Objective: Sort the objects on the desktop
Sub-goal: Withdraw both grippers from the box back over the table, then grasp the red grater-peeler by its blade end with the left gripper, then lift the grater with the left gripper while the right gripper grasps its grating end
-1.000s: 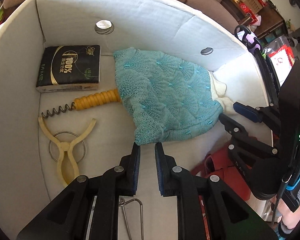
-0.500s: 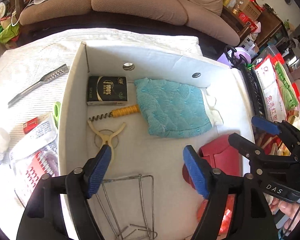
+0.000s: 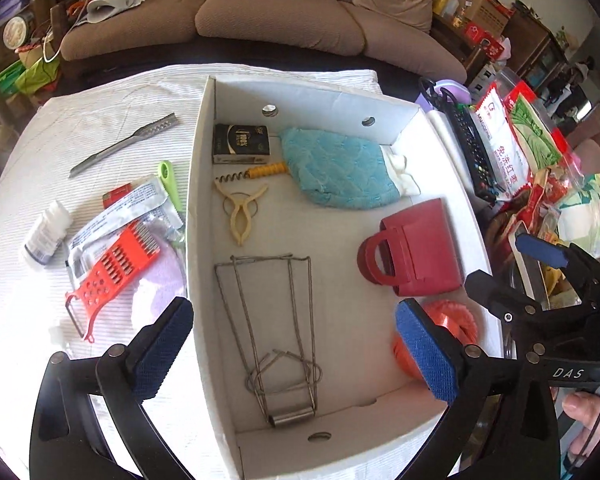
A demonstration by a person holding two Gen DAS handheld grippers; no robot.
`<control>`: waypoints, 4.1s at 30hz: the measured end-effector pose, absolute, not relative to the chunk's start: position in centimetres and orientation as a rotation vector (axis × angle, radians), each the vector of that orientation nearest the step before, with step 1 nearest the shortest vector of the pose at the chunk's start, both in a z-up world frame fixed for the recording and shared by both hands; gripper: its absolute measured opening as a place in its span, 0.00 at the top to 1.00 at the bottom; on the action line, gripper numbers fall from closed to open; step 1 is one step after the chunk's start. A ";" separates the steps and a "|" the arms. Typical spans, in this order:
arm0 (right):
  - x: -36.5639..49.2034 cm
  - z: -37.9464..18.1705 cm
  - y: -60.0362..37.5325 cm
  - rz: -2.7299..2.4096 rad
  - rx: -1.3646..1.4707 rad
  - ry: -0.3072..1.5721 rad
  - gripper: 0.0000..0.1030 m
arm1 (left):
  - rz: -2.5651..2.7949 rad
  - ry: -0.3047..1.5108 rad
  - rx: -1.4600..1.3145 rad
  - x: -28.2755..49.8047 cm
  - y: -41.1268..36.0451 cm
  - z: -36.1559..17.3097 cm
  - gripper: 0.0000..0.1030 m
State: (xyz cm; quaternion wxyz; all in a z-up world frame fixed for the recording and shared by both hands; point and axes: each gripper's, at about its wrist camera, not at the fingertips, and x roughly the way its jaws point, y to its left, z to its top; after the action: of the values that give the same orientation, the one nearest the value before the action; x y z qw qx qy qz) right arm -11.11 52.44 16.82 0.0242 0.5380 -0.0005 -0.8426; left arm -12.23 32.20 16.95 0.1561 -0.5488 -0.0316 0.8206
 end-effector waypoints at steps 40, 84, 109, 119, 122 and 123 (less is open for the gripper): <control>8.8 20.9 40.2 -2.681 1.406 -0.162 0.00 | 2.679 0.000 -1.346 9.1 13.3 21.3 0.00; -8.6 11.2 22.3 -2.434 1.311 -0.314 0.00 | 2.592 0.068 -1.299 -6.5 5.9 7.3 0.00; -10.2 13.1 29.8 -2.512 1.273 -0.368 0.00 | 2.434 0.095 -1.337 -14.8 12.9 2.9 0.45; -9.8 11.9 30.7 -2.459 1.289 -0.494 0.00 | 2.391 -0.284 -1.325 -11.8 8.3 4.8 0.63; -9.6 11.7 29.7 -2.394 1.292 -0.531 0.00 | 2.374 -0.335 -1.312 -9.8 7.2 5.2 0.64; -9.4 11.7 29.1 -2.370 1.295 -0.535 0.00 | 2.373 -0.346 -1.301 -9.0 6.9 5.5 0.64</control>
State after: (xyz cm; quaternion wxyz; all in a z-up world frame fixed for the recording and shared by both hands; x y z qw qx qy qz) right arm -9.43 29.08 11.66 0.1929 0.4614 -0.1908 -0.8447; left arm -9.03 6.88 5.51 0.2052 -0.4667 -0.1241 0.8513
